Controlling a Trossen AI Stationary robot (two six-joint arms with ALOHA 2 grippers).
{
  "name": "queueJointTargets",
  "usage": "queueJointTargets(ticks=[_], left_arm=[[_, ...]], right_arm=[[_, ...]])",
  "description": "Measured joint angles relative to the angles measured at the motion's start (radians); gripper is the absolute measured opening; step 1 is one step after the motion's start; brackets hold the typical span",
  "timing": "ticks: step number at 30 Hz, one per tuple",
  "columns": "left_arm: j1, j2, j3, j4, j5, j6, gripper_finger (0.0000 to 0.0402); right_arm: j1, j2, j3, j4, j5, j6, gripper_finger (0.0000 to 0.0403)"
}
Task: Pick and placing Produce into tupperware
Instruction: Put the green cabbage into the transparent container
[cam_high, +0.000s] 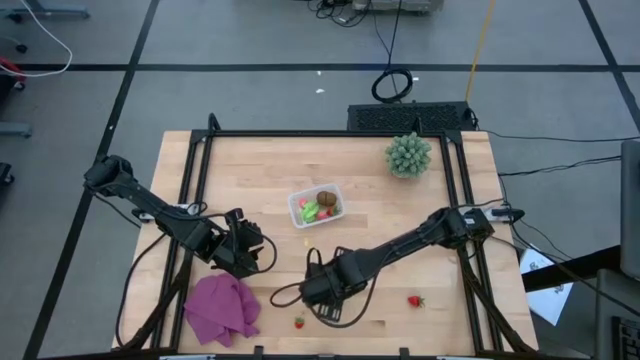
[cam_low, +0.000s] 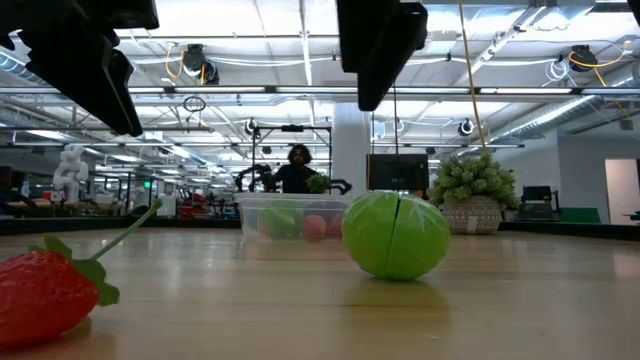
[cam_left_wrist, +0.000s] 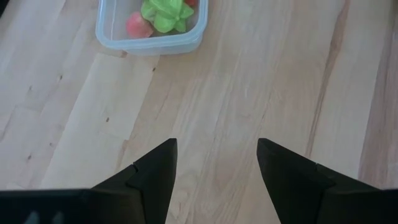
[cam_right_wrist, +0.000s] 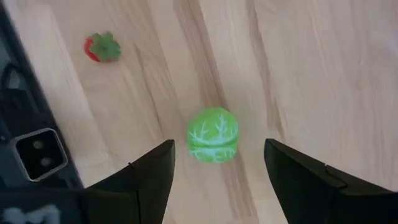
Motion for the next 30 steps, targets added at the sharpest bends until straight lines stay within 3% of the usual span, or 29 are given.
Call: queueJointTargets(ticks=[12,21,25,30], left_arm=[[0.000,0.000,0.000,0.000,0.000,0.006,0.0227],[0.000,0.000,0.000,0.000,-0.003,0.007,0.0227],[0.000,0.000,0.000,0.000,-0.003,0.015,0.0227],[0.000,0.000,0.000,0.000,-0.004,0.028,0.0227]], right_arm=[[-0.004,0.000,0.000,0.040,0.014,0.009,0.0238],[-0.005,0.000,0.000,0.291,0.015,0.042,0.0238],[-0.006,0.000,0.000,0.408,-0.064,0.064,0.0238],[-0.012,0.000,0.000,0.351,-0.143,0.059,0.0238]])
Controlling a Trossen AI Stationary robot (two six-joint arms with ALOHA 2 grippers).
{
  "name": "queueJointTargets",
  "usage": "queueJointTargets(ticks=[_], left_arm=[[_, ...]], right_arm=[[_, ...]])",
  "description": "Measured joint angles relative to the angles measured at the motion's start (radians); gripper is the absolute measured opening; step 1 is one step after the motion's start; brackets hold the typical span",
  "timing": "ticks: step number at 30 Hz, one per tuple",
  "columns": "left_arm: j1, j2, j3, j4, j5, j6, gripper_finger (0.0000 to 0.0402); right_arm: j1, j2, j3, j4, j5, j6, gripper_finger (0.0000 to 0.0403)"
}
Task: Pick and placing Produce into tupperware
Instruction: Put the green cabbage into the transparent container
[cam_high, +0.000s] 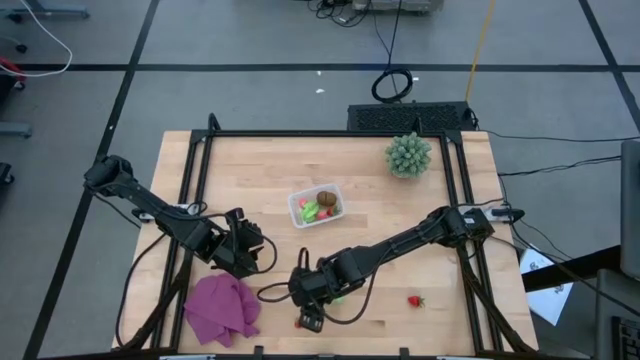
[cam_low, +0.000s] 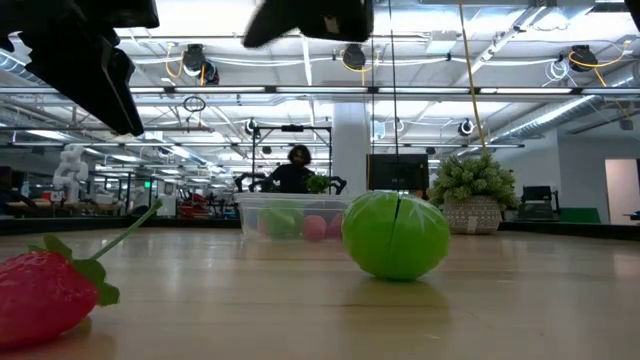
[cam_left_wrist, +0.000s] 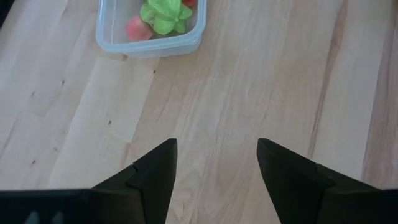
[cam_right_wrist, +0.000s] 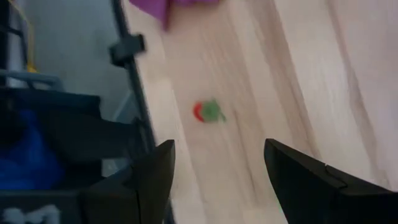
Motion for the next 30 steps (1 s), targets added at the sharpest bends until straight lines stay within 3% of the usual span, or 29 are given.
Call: queueJointTargets(ticks=[5,10,30], left_arm=[[0.000,0.000,0.000,0.000,-0.006,0.000,0.0227],[0.000,0.000,0.000,0.000,-0.006,0.000,0.0227],[0.000,0.000,0.000,-0.123,-0.033,-0.051,0.0227]], right_arm=[[0.000,0.000,0.000,-0.062,0.001,-0.068,0.0238],[0.000,0.000,0.000,-0.063,0.003,-0.274,0.0238],[0.001,0.000,-0.001,-0.092,0.006,-0.281,0.0238]])
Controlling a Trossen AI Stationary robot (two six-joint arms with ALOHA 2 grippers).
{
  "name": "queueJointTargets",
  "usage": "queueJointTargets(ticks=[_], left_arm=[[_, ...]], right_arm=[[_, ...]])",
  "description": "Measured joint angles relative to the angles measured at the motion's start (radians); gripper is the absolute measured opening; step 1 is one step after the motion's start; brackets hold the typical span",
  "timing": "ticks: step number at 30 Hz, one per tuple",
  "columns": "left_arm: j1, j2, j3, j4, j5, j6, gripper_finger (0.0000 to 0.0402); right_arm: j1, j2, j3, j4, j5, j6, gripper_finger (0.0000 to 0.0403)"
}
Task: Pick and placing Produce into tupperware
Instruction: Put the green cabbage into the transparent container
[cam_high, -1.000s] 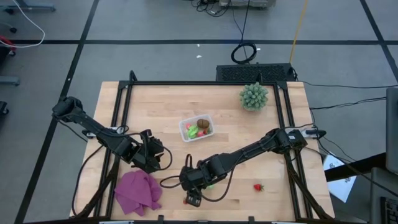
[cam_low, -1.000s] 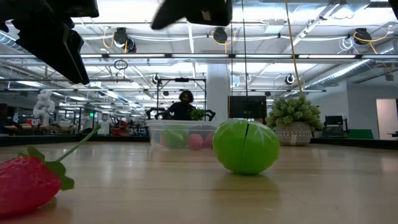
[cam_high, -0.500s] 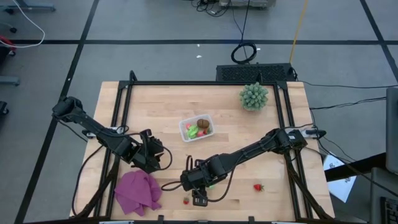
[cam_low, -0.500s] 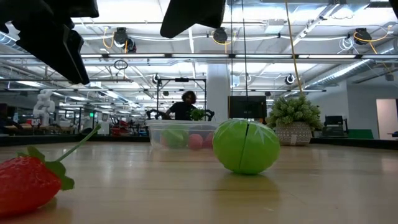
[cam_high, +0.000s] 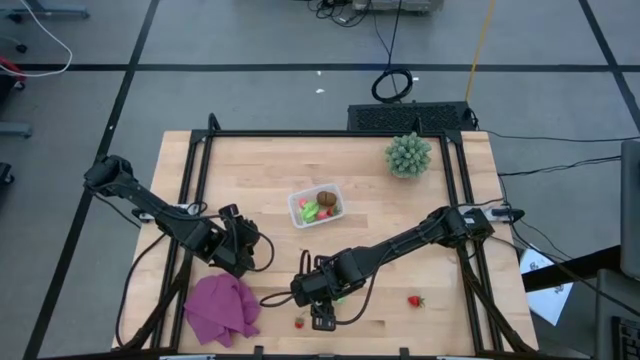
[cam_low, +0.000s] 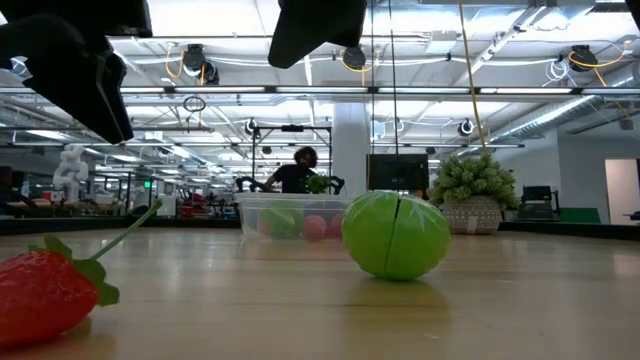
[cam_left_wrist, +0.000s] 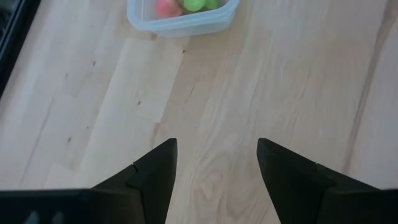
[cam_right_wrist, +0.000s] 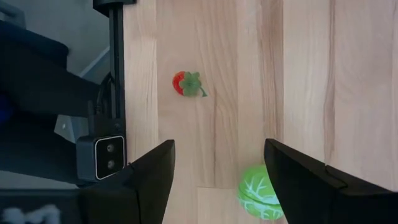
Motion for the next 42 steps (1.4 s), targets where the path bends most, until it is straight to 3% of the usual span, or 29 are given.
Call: queueJointTargets(ticks=[9,21,42], left_arm=[[0.000,0.000,0.000,0.000,0.000,-0.003,0.0227],[0.000,0.000,0.000,0.001,0.000,-0.002,0.0227],[0.000,0.000,0.000,0.001,0.000,0.004,0.0227]], right_arm=[[0.001,0.000,-0.002,-0.029,-0.004,0.004,0.0238],[-0.011,0.000,-0.197,-0.056,-0.035,0.126,0.0238],[-0.018,-0.001,-0.307,0.043,-0.039,0.141,0.0238]])
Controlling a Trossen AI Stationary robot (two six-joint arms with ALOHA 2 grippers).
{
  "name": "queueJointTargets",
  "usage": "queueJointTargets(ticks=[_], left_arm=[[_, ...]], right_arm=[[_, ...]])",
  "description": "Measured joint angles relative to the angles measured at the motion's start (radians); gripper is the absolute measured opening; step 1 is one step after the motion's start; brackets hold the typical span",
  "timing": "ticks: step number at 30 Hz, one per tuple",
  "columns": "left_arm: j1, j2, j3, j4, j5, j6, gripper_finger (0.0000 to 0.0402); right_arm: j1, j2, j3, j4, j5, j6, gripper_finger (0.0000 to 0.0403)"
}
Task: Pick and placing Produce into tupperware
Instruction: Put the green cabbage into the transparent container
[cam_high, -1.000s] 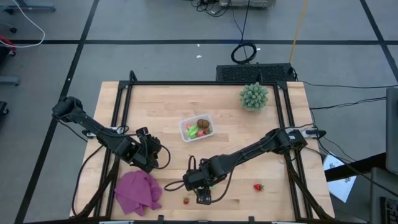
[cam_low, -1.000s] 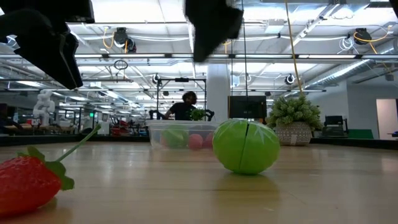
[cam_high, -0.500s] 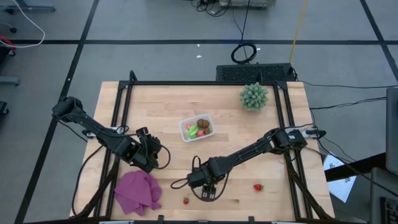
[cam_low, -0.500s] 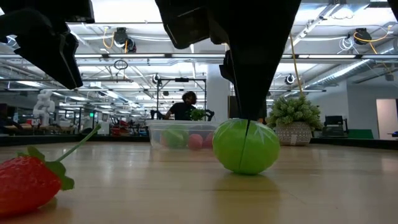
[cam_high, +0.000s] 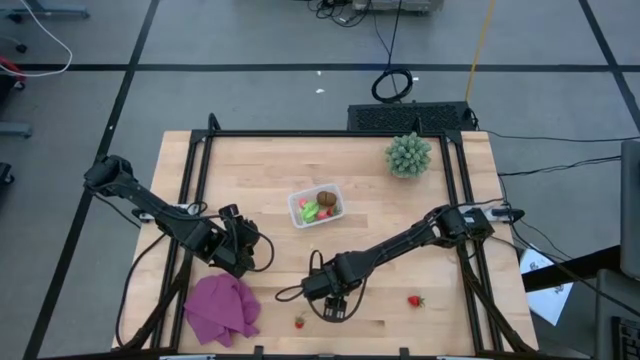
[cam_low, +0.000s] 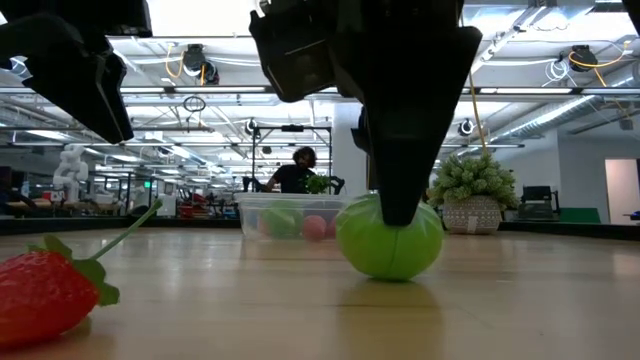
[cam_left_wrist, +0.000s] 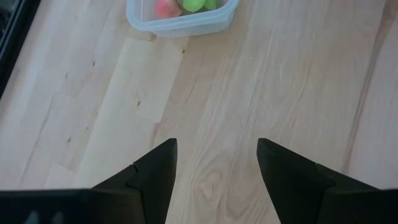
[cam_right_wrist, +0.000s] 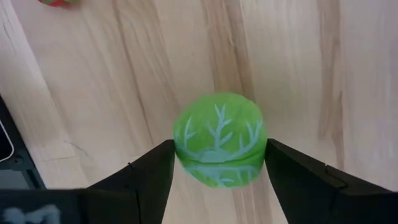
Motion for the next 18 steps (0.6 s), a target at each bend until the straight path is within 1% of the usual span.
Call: queueJointTargets(ticks=[8,18], left_arm=[[0.000,0.000,0.000,0.000,0.000,0.000,0.0227],[0.000,0.000,0.000,0.000,0.000,-0.001,0.0227]], right_arm=[[-0.008,-0.002,-0.033,0.056,-0.047,-0.027,0.0238],[-0.010,-0.002,-0.039,0.068,-0.048,-0.043,0.0236]])
